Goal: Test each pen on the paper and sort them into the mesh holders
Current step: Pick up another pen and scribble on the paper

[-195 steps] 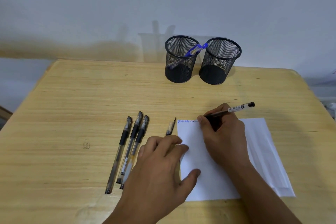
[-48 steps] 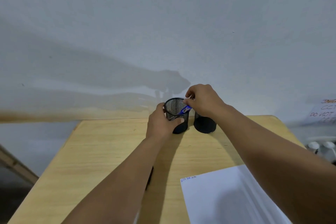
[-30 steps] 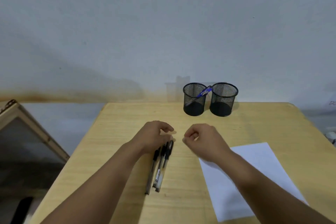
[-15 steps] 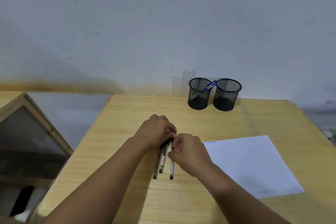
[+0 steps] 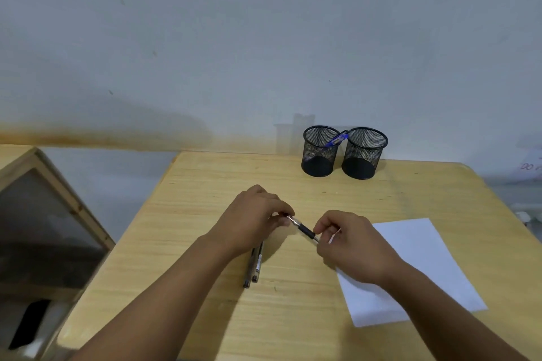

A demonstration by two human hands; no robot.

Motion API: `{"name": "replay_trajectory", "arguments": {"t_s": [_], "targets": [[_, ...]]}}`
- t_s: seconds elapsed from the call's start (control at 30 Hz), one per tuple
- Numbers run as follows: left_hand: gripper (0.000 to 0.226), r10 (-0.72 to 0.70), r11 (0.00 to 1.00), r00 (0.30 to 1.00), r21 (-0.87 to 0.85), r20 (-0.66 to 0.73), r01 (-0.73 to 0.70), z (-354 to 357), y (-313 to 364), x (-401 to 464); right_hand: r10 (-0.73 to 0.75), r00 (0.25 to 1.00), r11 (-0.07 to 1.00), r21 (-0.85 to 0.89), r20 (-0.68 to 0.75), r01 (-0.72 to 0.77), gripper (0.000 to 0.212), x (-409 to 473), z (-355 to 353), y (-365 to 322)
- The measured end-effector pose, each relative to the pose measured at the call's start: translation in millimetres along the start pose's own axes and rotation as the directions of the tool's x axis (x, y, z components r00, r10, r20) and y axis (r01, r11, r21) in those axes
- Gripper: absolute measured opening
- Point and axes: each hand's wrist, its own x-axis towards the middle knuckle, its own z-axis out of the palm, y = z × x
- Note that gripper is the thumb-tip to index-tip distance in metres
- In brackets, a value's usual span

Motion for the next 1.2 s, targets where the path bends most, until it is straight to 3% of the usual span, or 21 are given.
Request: {"name": "replay_trajectory", "arguments": {"t_s": [0.17, 0.4, 0.6, 0.9, 1.03, 1.2], "targets": [[0.017, 0.071, 0.992, 0.989, -0.098, -0.133, -0.084, 16, 26, -2, -0.095, 0.995, 0.994, -0.048, -0.031, 0.094, 0.01, -9, -24, 14], [0.014, 0.067, 0.977, 0.983, -0.189, -0.17, -0.099, 30, 55, 2, -0.187, 0.98, 0.982, -0.045, -0.061, 0.185, 0.003, -12, -33, 27], [0.012, 0.056, 0.966, 0.986, -0.24, -0.155, -0.092, 25, 65, 5, -0.176, 0.973, 0.983, -0.086, -0.152, 0.164, 0.005, -12, -28, 36], [0.013, -0.029, 0.933, 0.999, -0.359, -0.019, 0.02, 26, 66, 5, -0.145, 0.977, 0.975, -0.191, -0.156, 0.114, 0.016, -16, -29, 42], [0.012, -0.142, 0.909, 0.99, -0.399, -0.021, 0.122, 21, 50, 5, -0.101, 0.985, 0.993, -0.069, -0.136, 0.092, 0.016, -16, -33, 50], [0.014, -0.397, 0.866, 0.912, -0.37, -0.099, 0.337, 24, 34, 6, -0.014, 0.984, 0.975, 0.216, -0.177, 0.053, 0.017, -20, -38, 60]]}}
